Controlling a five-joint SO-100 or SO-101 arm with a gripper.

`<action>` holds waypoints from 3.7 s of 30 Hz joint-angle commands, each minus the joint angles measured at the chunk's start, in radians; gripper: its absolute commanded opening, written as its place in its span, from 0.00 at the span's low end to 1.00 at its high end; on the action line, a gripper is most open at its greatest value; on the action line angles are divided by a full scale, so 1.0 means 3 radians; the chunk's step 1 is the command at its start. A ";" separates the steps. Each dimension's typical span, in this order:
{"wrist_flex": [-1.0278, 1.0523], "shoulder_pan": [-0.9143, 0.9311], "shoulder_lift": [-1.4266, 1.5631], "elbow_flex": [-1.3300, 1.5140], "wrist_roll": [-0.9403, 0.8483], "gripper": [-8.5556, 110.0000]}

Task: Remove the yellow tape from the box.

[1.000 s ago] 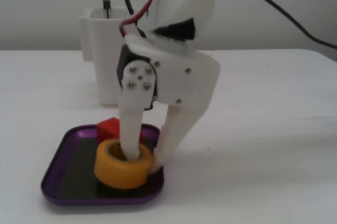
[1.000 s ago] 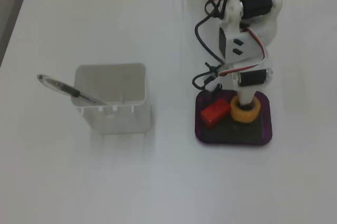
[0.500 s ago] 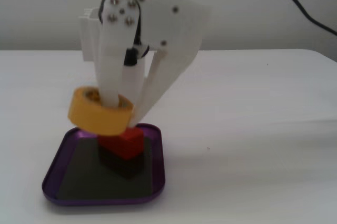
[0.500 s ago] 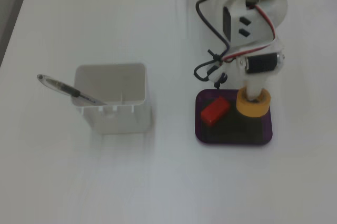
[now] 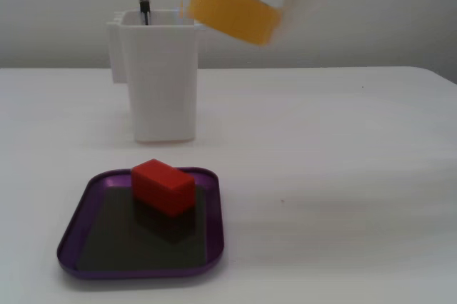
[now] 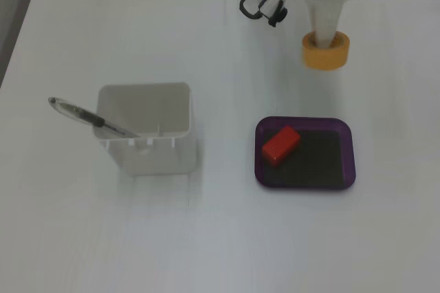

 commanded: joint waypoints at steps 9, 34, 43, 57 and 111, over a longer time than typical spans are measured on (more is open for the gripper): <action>-0.2383 0.0588 0.1304 0.3211 -0.0240 0.07; -0.2971 0.0701 0.0839 0.3457 -0.0281 0.12; -0.2250 0.0736 0.1953 0.3554 -0.0281 0.21; -0.0941 0.0706 0.4725 0.4551 -0.0266 0.22; -0.0777 0.0747 0.5538 0.5768 -0.0261 0.09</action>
